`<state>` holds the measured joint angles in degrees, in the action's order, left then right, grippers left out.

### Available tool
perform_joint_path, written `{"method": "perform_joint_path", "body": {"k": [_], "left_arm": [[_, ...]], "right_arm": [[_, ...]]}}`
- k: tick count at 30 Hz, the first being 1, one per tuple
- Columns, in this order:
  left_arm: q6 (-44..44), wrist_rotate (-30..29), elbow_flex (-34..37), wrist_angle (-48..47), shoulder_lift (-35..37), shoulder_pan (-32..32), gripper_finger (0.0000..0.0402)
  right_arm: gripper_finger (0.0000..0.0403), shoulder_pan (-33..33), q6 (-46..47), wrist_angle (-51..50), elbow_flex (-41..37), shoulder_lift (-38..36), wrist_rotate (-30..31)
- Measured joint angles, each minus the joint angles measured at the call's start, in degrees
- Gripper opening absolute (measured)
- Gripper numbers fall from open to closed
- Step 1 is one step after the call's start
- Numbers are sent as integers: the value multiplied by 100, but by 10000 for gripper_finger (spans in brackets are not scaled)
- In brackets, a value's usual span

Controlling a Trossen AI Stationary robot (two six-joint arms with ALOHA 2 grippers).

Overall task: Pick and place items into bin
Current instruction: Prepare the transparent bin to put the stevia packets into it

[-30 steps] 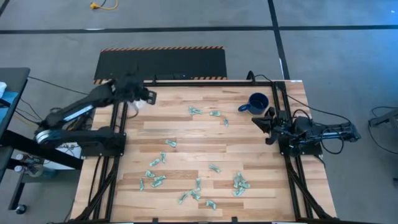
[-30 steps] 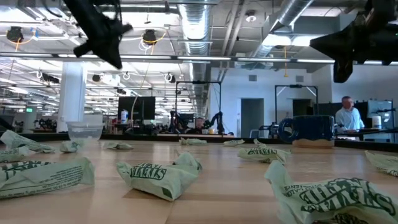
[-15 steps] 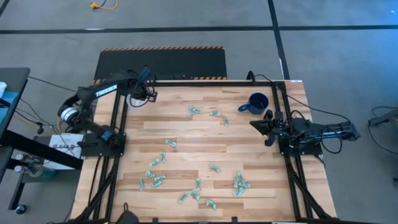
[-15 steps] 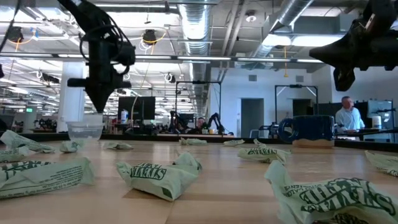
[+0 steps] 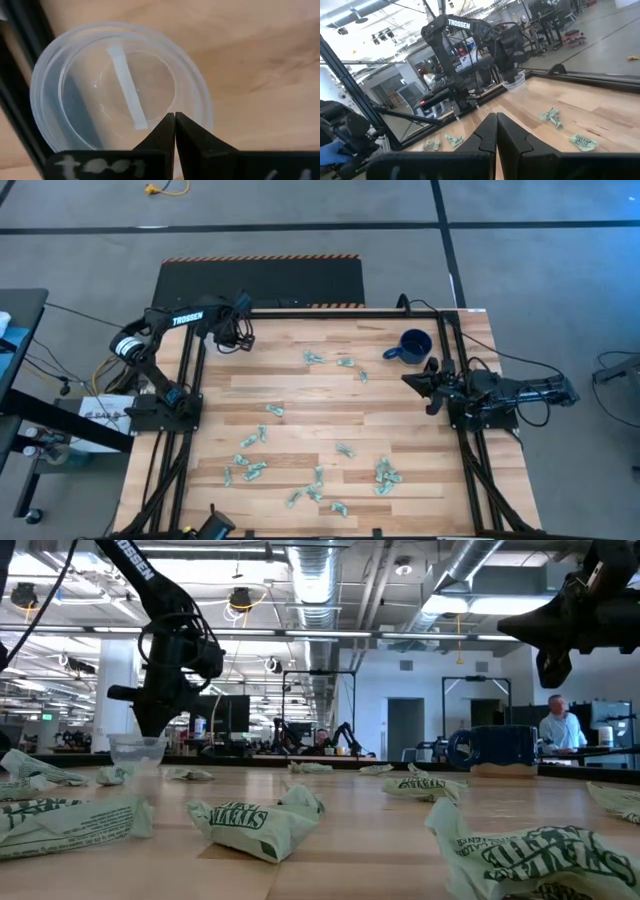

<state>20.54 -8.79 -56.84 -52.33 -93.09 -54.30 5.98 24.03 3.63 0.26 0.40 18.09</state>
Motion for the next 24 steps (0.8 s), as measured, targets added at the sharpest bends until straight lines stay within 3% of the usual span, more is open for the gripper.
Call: {"method": "perform_joint_path", "body": {"k": [10, 16, 24], "left_arm": [[-367, 659, 2, -75, -70, 583, 2], [-465, 1220, 2, -62, -70, 1392, 2], [68, 1265, 2, 585, -70, 2662, 2]], "right_arm": [[0, 0, 0, 1, -1, -1, 2], [0, 0, 0, 3, -1, 1, 4], [0, 0, 0, 3, -1, -1, 4]]}}
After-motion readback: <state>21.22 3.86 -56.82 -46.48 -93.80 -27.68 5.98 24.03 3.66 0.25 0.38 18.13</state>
